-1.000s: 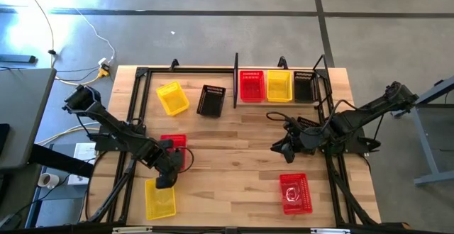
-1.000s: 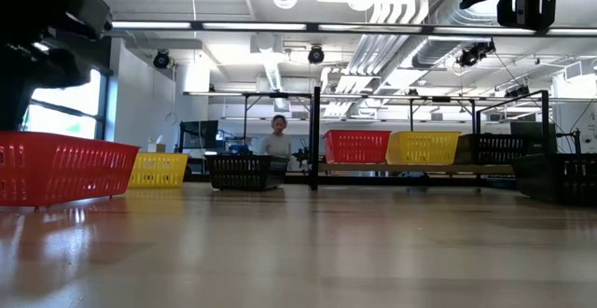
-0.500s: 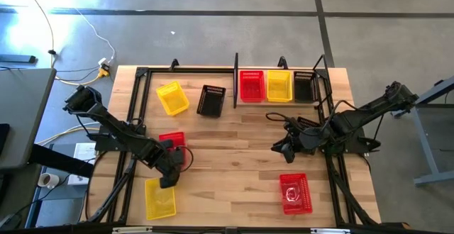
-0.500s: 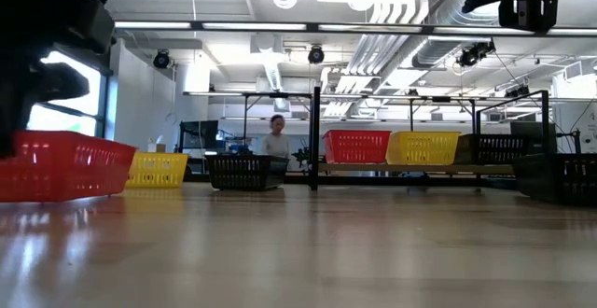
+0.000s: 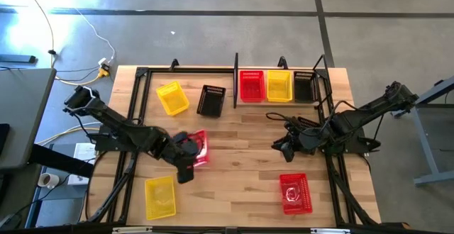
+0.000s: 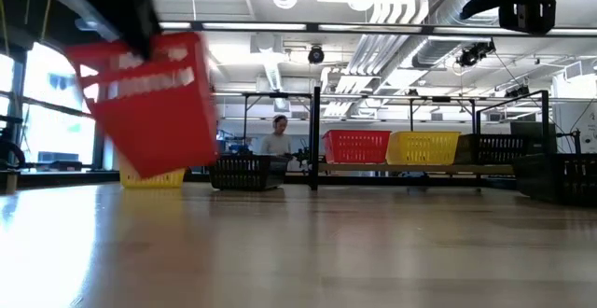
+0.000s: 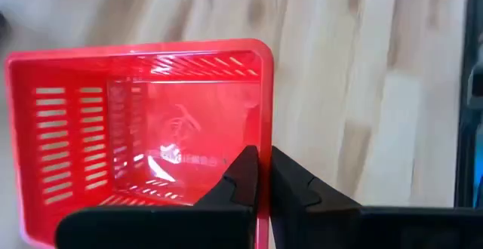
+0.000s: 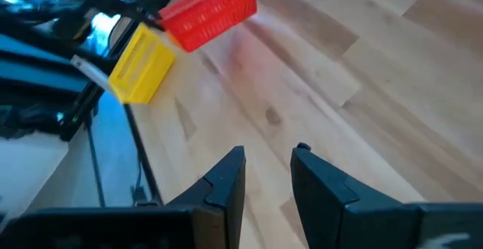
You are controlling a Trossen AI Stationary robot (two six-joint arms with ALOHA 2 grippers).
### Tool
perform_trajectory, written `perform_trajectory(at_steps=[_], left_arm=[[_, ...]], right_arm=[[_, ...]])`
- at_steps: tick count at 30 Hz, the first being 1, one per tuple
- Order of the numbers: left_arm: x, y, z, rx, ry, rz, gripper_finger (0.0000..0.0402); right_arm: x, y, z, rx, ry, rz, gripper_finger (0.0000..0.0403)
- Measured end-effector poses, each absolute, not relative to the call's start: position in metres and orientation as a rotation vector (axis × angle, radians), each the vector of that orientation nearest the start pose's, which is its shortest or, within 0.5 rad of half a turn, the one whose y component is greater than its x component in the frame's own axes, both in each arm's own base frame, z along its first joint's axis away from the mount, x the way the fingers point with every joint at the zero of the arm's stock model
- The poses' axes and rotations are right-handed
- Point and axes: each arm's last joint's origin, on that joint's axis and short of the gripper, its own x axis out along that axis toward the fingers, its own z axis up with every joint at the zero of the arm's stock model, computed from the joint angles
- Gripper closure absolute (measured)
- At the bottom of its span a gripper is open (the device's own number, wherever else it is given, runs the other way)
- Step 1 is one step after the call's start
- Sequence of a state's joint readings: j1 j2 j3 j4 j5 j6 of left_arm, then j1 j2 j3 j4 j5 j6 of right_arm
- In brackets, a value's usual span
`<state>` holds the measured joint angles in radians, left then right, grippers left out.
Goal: Stack baskets on shelf by color
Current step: Stack the left red bin on top of the red bin on the shelf
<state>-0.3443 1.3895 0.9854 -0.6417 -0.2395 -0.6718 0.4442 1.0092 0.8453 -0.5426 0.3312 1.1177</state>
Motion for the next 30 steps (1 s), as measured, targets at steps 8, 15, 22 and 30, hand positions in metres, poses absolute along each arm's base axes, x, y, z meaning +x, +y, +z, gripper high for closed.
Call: perform_trajectory(at_steps=[8, 15, 22, 30], left_arm=[[0.287, -0.046, 0.297, -0.215, 0.753, 0.251, 0.0400], [0.303, -0.004, 0.328, -0.124, 0.569, 0.294, 0.0401], [0.307, 0.034, 0.347, -0.043, 0.451, 0.332, 0.0401], [0.303, 0.070, 0.368, 0.047, 0.372, 0.414, 0.0401]], right_arm=[[0.188, 0.073, 0.286, 0.747, 0.488, -0.416, 0.0309], [0.188, 0.066, 0.291, 0.617, 0.309, -0.591, 0.0309], [0.194, 0.055, 0.298, 0.536, 0.231, -0.640, 0.0309], [0.195, 0.040, 0.301, 0.480, 0.229, -0.691, 0.0309]])
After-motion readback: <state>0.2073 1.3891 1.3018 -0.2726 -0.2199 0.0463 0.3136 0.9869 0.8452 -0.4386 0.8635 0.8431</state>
